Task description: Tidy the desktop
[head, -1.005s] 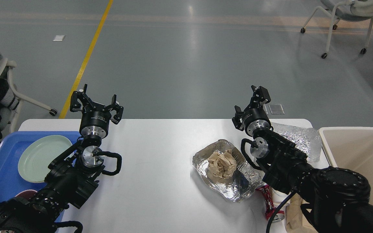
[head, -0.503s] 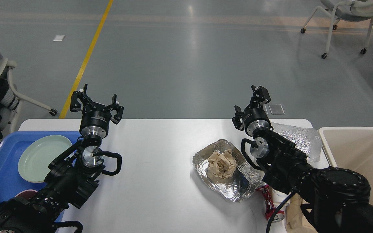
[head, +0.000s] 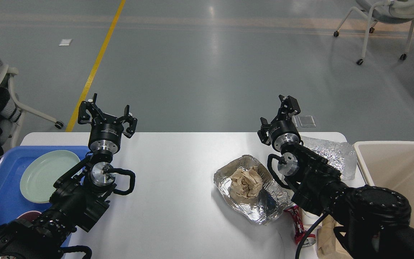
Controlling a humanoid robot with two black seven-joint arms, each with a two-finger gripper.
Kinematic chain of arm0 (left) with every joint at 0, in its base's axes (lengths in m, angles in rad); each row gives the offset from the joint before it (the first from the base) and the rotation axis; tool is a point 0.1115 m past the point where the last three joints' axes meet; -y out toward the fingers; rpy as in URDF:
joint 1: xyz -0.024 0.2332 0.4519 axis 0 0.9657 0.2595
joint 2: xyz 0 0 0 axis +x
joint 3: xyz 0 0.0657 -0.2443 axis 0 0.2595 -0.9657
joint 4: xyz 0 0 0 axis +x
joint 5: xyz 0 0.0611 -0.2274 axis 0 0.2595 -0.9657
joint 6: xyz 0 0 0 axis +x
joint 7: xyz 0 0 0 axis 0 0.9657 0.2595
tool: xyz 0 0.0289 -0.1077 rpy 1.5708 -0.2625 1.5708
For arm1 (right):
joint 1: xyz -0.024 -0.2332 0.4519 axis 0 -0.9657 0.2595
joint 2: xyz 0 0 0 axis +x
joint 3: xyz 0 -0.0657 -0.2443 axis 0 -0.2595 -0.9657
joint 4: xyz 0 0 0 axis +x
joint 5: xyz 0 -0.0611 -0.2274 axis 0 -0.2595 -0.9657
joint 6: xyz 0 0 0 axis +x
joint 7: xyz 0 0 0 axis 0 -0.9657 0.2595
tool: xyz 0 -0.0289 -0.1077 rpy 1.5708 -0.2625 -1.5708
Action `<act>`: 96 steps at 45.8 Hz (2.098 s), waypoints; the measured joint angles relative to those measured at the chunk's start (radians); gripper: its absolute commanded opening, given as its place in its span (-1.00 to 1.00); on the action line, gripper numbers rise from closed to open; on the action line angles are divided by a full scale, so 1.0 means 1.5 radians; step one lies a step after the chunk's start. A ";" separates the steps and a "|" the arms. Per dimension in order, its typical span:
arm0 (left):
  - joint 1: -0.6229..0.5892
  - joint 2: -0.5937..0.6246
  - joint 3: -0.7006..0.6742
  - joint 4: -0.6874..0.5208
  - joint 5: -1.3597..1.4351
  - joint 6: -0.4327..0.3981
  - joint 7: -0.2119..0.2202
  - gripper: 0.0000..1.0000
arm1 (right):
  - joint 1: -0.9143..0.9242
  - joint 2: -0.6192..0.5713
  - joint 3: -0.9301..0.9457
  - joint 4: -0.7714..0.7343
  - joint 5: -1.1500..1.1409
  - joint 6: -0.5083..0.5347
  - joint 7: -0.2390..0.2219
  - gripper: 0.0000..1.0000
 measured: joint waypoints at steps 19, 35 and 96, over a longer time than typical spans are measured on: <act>0.000 0.000 0.000 0.000 0.000 0.000 0.000 1.00 | 0.008 -0.001 0.001 0.000 0.000 0.003 0.001 1.00; 0.001 0.000 0.000 0.000 0.000 0.000 0.000 1.00 | 0.016 -0.014 0.002 -0.002 0.000 0.003 0.001 1.00; 0.001 0.000 0.000 0.000 0.000 0.000 0.000 1.00 | 0.072 -0.024 0.002 -0.008 -0.002 -0.025 -0.180 1.00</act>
